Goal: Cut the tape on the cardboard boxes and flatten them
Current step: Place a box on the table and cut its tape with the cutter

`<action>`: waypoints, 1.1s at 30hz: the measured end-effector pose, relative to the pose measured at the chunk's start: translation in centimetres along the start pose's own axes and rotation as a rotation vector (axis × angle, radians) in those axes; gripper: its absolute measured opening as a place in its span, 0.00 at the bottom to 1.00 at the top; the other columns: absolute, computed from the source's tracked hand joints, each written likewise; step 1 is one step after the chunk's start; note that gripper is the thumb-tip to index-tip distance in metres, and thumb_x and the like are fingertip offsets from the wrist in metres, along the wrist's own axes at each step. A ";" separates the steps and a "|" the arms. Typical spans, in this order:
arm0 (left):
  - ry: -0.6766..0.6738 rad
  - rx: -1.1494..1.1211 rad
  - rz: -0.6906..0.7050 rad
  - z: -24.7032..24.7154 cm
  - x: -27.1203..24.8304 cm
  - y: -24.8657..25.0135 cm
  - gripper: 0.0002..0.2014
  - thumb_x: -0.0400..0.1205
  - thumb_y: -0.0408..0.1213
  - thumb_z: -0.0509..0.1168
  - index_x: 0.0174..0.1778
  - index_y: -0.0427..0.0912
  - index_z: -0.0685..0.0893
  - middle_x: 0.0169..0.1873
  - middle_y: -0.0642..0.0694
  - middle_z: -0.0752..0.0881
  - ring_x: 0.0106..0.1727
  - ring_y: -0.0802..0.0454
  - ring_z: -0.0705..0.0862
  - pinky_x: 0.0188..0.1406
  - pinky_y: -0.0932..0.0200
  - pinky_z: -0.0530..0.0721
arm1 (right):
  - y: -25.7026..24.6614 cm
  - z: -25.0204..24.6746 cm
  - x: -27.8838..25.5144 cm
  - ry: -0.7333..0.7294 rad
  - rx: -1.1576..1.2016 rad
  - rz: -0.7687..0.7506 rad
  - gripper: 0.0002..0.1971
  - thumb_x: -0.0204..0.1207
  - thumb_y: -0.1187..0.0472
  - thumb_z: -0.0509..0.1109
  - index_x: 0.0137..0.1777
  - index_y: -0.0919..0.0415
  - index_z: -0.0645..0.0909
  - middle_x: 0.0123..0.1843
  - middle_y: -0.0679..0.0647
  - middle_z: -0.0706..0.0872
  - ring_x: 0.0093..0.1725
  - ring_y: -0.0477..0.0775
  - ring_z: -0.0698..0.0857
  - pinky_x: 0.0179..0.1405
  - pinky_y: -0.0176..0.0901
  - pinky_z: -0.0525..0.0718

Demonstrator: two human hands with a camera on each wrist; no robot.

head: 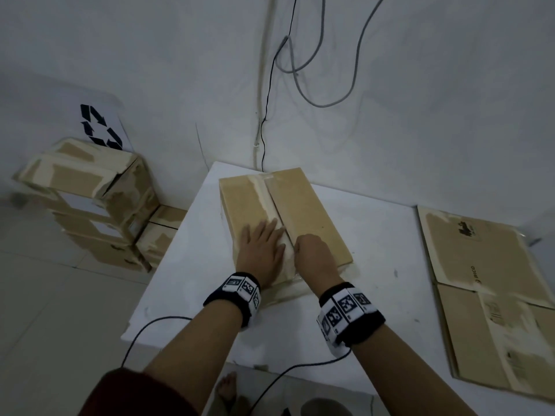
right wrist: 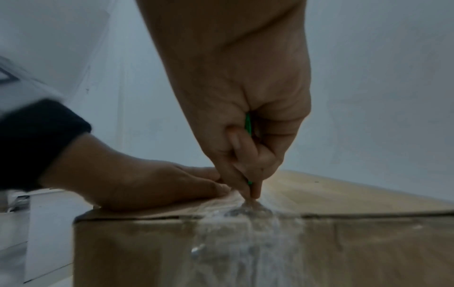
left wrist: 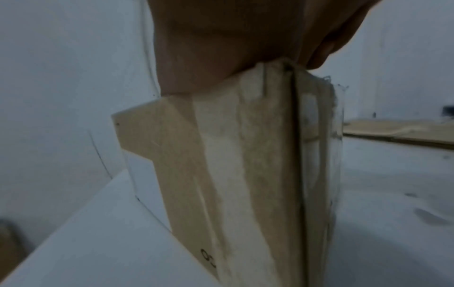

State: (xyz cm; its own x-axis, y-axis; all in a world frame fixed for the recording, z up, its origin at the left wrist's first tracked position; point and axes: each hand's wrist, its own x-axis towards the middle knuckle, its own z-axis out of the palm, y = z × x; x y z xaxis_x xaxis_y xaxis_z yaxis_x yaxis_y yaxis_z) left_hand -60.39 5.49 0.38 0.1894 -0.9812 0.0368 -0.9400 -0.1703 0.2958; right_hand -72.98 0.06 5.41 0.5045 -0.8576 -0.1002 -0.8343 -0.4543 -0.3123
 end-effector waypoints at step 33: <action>-0.350 0.147 0.398 -4.2 2.8 4.3 0.45 0.59 0.65 0.78 0.69 0.52 0.72 0.65 0.45 0.67 0.67 0.44 0.65 0.69 0.49 0.66 | 7.2 -1.5 -5.9 0.209 0.193 0.092 0.05 0.79 0.60 0.70 0.44 0.50 0.85 0.46 0.43 0.88 0.45 0.48 0.85 0.42 0.49 0.85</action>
State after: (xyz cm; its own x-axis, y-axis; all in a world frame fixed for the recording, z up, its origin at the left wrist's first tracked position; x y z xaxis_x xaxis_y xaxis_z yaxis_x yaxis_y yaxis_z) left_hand -62.68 2.40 5.75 -0.2714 -0.9396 -0.2087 -0.9541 0.2342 0.1866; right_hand -82.27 1.45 5.14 0.3550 -0.9333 0.0536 -0.8066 -0.3348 -0.4871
